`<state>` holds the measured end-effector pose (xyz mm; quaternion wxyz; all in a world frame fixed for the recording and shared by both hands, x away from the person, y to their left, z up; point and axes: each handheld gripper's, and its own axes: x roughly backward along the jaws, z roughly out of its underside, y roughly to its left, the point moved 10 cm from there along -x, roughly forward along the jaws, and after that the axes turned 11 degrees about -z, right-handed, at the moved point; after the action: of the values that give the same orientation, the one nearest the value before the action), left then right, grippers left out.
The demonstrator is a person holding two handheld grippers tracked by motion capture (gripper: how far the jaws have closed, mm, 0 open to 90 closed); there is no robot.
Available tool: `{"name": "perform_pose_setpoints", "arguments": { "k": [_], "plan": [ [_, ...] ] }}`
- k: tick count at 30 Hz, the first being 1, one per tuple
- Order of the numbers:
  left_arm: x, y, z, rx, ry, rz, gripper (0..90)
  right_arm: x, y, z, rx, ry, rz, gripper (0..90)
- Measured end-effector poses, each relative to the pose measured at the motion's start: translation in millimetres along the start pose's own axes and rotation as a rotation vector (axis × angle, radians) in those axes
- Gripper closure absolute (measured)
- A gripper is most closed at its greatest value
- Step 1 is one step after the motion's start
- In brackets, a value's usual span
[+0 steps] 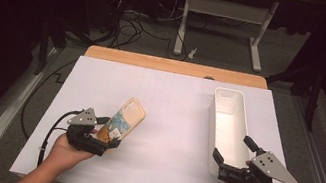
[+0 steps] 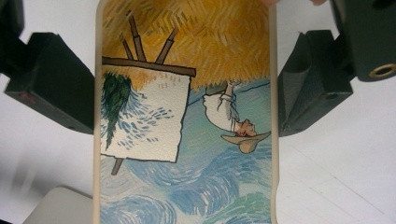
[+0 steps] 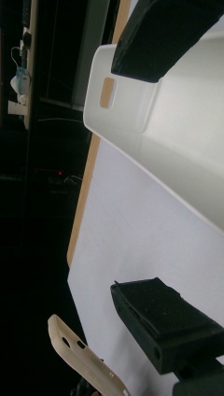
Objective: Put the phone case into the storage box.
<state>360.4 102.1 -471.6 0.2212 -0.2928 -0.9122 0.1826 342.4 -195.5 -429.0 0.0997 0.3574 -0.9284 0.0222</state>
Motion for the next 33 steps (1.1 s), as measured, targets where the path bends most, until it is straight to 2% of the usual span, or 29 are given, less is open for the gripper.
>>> {"name": "perform_pose_setpoints", "arguments": {
  "k": [18,25,33],
  "plan": [
    [3.5,-0.7,-6.2,0.017,-0.021,0.022,12.2,-39.0,31.1,-21.8,0.068,0.014,-0.064,0.2],
    [4.7,-0.6,-7.4,0.023,-0.019,0.021,12.2,-58.1,44.8,-36.7,0.069,-0.003,-0.104,0.3],
    [4.5,-1.1,-6.2,0.017,-0.015,0.026,12.2,-81.6,60.6,-42.2,0.077,0.008,-0.155,0.3]
  ]
}}
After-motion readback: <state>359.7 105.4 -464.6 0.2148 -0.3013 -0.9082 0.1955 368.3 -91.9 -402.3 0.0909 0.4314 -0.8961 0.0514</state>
